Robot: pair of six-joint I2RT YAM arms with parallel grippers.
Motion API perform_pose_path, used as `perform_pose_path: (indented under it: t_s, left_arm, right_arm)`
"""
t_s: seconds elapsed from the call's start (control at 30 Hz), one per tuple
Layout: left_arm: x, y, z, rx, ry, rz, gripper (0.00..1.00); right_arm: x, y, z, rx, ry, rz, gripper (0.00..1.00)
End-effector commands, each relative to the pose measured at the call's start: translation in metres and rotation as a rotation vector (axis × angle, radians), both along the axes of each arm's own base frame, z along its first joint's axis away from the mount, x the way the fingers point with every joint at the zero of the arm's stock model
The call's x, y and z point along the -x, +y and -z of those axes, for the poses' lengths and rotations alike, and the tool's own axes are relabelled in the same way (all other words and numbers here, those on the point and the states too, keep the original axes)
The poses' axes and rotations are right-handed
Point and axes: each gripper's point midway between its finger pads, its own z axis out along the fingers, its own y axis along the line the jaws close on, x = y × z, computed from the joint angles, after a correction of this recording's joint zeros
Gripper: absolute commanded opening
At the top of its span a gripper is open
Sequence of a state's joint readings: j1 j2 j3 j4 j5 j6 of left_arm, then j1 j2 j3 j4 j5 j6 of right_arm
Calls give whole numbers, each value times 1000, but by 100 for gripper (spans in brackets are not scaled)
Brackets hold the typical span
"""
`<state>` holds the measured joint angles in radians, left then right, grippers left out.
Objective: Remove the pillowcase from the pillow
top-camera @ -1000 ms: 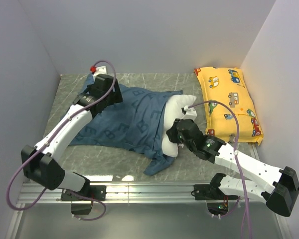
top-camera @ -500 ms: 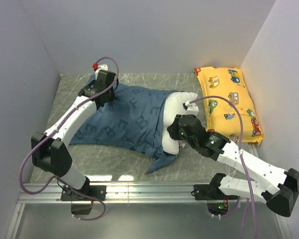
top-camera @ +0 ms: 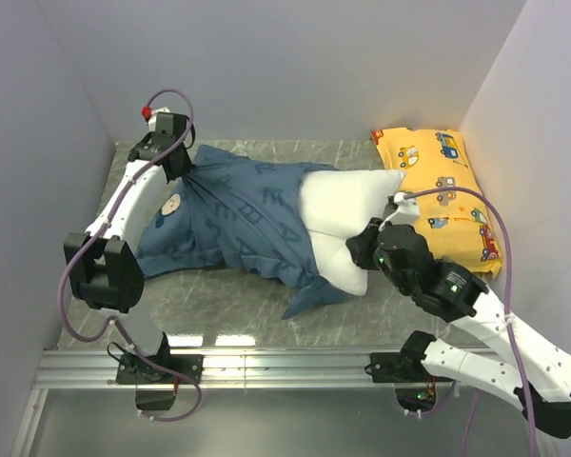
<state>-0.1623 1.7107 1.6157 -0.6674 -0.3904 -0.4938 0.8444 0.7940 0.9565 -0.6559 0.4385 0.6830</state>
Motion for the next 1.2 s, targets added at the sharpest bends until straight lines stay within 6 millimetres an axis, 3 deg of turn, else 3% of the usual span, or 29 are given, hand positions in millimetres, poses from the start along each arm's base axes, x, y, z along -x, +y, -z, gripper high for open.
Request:
perform_pose_path:
  t_s: [0.0, 0.07, 0.13, 0.27, 0.3, 0.37, 0.43, 0.47, 0.5, 0.53, 0.57, 0.63, 0.67, 0.7, 0.73, 0.77, 0.8, 0.9, 0.97, 1.0, 1.07, 1.17]
  left_arm:
    - [-25, 78, -50, -54, -168, -209, 0]
    - [-32, 81, -48, -40, -169, -210, 0]
    - [-44, 70, -58, -9, -185, -146, 0]
    - [-57, 2, -70, 80, -229, 84, 0]
    - [-55, -24, -67, 98, -223, 161, 0]
    - [-50, -39, -67, 93, -215, 200, 0]
    - [-42, -60, -58, 138, -192, 276, 7]
    - [-37, -61, -65, 148, -207, 279, 13]
    - [-30, -64, -55, 159, -188, 285, 31]
    - [-25, -65, -56, 179, -197, 284, 42]
    - [-15, -63, -70, 187, -229, 277, 51]
    - [1, -59, -65, 202, -223, 250, 67]
    - [13, -55, -83, 205, -268, 239, 71]
    - [23, -52, -74, 209, -252, 225, 75]
    - [30, -51, -76, 228, -263, 210, 76]
    - [44, -51, -91, 244, -306, 214, 76]
    - [53, -51, -75, 255, -283, 208, 77]
    - [83, -49, -57, 294, -278, 178, 78]
    - [97, -48, -59, 337, -324, 162, 78]
    - [105, -48, -34, 349, -288, 152, 78]
    - [112, -50, -16, 391, -296, 134, 78]
    - [111, -60, -5, 459, -332, 155, 78]
  right_arm:
    - [2, -60, -39, 42, -112, 191, 0]
    - [4, -60, -39, 33, -106, 189, 0]
    - [2, -48, -39, -9, -112, 150, 0]
    - [-4, -3, -6, -44, -30, 27, 0]
    - [-6, 7, 2, -42, -8, 3, 0]
    - [-11, 19, 6, -62, -6, -13, 0]
    - [-16, 25, 6, -73, -14, -16, 0]
    - [-19, 27, 5, -72, -16, -14, 0]
    - [-23, 30, 9, -58, -8, -9, 0]
    - [-25, 32, 6, -56, -11, -6, 0]
    - [-29, 35, 9, -44, -1, -2, 0]
    - [-33, 34, 4, -35, -7, 14, 0]
    - [-35, 36, 5, -24, -4, 15, 0]
    - [-36, 37, 4, -19, -4, 13, 0]
    - [-38, 37, -1, -23, -12, 13, 0]
    - [-40, 38, -1, -16, -8, 17, 0]
    - [-41, 38, -1, -6, -6, 16, 0]
    - [-44, 41, -7, -6, -13, 13, 0]
    - [-45, 42, -11, -10, -16, 11, 0]
    - [-45, 43, -11, -8, -14, 6, 0]
    - [-46, 45, -12, -8, -13, 1, 0]
    - [-45, 47, -15, -13, -12, -9, 0]
